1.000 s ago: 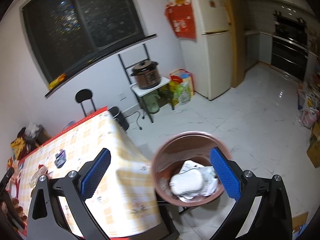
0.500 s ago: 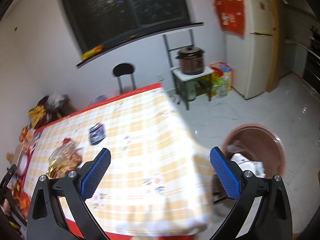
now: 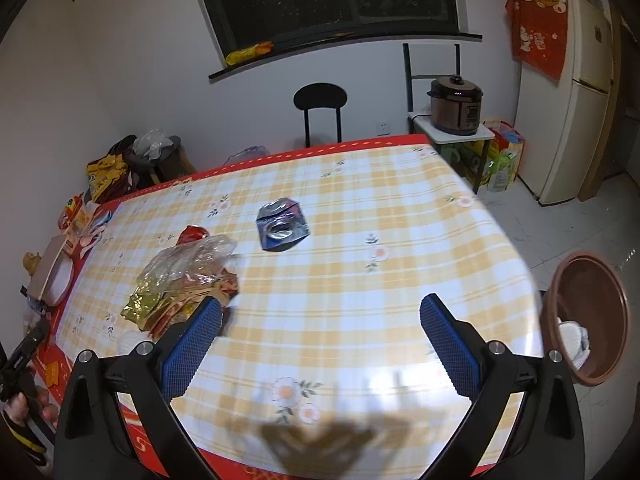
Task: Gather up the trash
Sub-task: 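Return both tools to the table and reach the right tool to the crushed blue can, then grasp the crushed blue can with the right tool and lift it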
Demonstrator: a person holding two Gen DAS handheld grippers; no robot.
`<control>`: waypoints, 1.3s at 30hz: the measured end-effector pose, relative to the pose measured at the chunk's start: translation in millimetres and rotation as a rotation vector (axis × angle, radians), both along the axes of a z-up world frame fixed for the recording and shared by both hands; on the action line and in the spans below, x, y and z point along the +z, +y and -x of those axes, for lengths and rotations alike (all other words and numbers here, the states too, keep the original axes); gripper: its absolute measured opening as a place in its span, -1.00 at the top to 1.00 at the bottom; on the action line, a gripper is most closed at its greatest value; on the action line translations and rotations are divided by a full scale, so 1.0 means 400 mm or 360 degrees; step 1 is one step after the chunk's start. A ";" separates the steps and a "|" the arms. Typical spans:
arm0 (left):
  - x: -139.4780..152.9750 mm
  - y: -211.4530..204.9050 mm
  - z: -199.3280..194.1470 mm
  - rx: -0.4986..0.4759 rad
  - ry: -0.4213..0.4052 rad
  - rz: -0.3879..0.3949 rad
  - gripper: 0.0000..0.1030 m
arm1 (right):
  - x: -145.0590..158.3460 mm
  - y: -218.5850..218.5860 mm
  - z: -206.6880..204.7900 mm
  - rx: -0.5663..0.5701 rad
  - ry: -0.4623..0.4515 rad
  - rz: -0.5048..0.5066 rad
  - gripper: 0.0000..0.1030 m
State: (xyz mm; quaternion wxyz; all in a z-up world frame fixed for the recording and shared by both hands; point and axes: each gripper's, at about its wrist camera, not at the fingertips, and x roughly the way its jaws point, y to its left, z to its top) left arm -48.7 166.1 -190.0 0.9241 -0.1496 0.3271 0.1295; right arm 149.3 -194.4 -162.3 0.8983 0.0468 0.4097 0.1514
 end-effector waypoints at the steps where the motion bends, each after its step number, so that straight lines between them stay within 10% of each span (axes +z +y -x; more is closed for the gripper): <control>1: -0.006 0.021 -0.004 -0.0015 0.0009 0.0003 -0.89 | -0.003 0.013 -0.001 -0.0001 0.0005 0.0002 -0.90; 16: -0.115 0.100 -0.112 -0.0119 0.0060 0.0180 -0.89 | -0.044 0.202 -0.094 0.0318 -0.0001 0.0456 -0.78; 39: -0.180 0.083 -0.200 0.0019 0.0209 0.0247 -0.88 | -0.383 0.487 -0.499 0.1320 0.0020 0.1195 -0.61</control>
